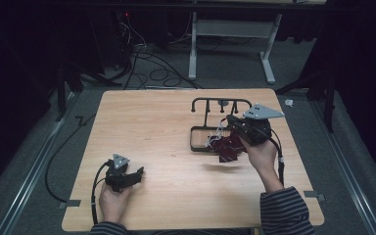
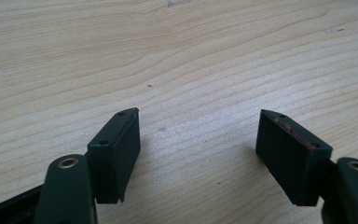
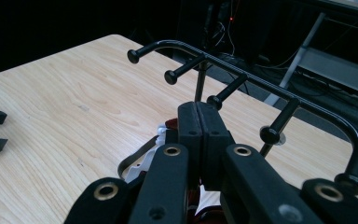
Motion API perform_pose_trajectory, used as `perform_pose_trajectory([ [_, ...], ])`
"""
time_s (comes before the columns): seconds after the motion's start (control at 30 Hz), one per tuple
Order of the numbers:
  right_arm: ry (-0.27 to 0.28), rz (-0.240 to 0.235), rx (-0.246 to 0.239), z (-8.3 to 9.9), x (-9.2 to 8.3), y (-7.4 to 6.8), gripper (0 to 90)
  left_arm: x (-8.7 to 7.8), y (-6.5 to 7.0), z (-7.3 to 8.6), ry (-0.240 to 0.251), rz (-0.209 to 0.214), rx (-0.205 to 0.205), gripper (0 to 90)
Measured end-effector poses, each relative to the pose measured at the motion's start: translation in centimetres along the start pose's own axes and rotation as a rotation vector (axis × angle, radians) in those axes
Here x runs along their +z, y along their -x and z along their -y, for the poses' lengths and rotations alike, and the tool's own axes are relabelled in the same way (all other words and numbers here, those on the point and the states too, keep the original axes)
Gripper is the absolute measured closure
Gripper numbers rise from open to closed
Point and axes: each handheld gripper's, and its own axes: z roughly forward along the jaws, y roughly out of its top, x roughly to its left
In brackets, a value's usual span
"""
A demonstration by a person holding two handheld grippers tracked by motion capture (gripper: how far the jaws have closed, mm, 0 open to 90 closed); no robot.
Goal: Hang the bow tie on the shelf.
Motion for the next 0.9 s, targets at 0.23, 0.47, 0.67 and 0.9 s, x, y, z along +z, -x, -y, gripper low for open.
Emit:
perform_pose_trajectory([
  [0.23,-0.002,-0.006,0.004,-0.5,0.3,0.1,90.0,0.0,0.0,0.0,0.000,0.000,0.000,31.1],
  [0.47,0.001,-0.013,0.009,-1.1,0.8,0.4,90.0,0.0,0.0,0.0,0.000,0.000,0.000,31.1],
  [0.67,0.000,-0.018,0.024,-1.4,1.1,0.6,90.0,0.0,0.0,0.0,0.000,0.001,-0.001,31.0],
  [0.9,0.001,-0.008,0.017,-1.7,1.5,0.8,90.0,0.0,0.0,0.0,0.000,0.002,0.000,31.0],
])
